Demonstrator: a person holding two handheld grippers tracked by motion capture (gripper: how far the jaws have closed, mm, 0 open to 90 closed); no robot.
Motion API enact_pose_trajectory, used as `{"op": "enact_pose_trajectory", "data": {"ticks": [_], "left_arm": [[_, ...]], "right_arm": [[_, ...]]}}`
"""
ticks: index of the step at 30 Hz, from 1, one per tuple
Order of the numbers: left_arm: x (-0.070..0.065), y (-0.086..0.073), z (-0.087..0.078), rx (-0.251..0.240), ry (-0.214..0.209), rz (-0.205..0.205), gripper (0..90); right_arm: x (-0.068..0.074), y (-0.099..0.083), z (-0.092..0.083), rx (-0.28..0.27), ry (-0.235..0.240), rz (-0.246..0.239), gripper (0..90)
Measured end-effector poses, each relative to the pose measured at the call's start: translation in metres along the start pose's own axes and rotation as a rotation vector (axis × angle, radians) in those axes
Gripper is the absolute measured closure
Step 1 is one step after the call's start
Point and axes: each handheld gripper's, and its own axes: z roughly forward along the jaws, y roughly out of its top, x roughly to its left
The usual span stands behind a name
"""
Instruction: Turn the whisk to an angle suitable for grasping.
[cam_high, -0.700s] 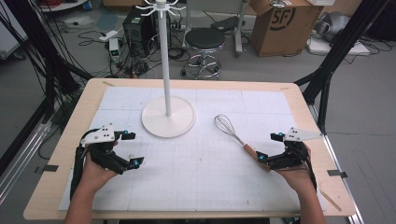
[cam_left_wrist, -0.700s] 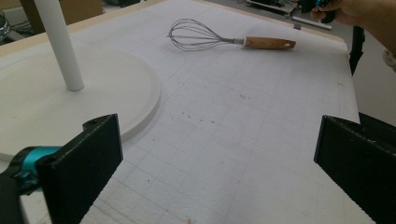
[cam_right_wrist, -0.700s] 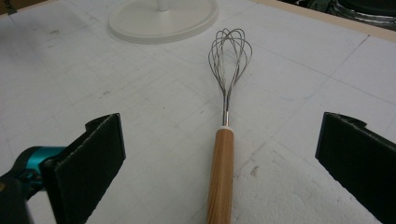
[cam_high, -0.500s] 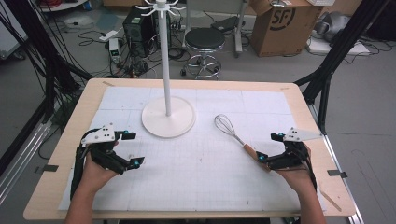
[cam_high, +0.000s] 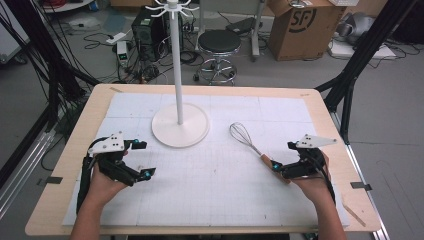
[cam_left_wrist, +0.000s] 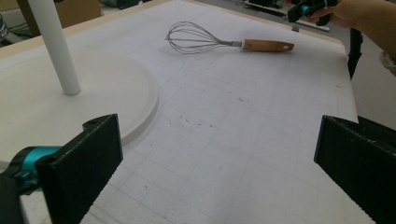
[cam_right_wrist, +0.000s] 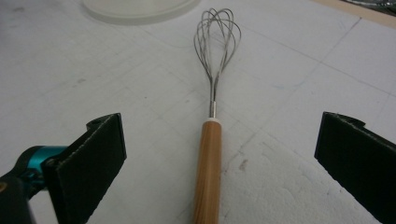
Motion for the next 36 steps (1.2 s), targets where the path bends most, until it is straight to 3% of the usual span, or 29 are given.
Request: {"op": "enact_pose_trajectory", "data": {"ticks": [4, 7, 11, 18, 21, 28, 33, 36], "left_arm": [[0.0, 0.0, 0.0, -0.005, -0.007, 0.005, 1.7], [0.0, 0.0, 0.001, -0.002, -0.007, 0.001, 1.7], [0.001, -0.001, 0.002, 0.006, -0.005, 0.003, 1.7], [0.002, -0.001, 0.004, 0.015, -0.003, 0.0, 1.7], [0.001, -0.001, 0.005, 0.019, -0.004, 0.003, 1.7], [0.0, -0.002, 0.007, 0.028, -0.006, 0.003, 1.7], [0.0, -0.001, 0.007, 0.029, -0.007, 0.005, 1.7], [-0.001, -0.001, 0.007, 0.026, -0.008, 0.002, 1.7]], "right_arm": [[-0.003, 0.004, 0.012, 0.073, -0.032, -0.005, 5.9], [-0.005, 0.006, 0.019, 0.112, -0.028, 0.009, 16.9], [-0.004, 0.006, 0.028, 0.171, -0.04, -0.004, 22.1], [-0.004, 0.003, 0.036, 0.208, 0.001, 0.008, 35.9], [-0.001, 0.002, 0.041, 0.238, -0.004, -0.022, 39.6], [0.002, 0.0, 0.048, 0.282, 0.01, -0.039, 48.6], [0.003, -0.002, 0.05, 0.32, 0.013, -0.039, 62.1], [0.002, -0.003, 0.05, 0.315, 0.022, -0.045, 68.6]]}}
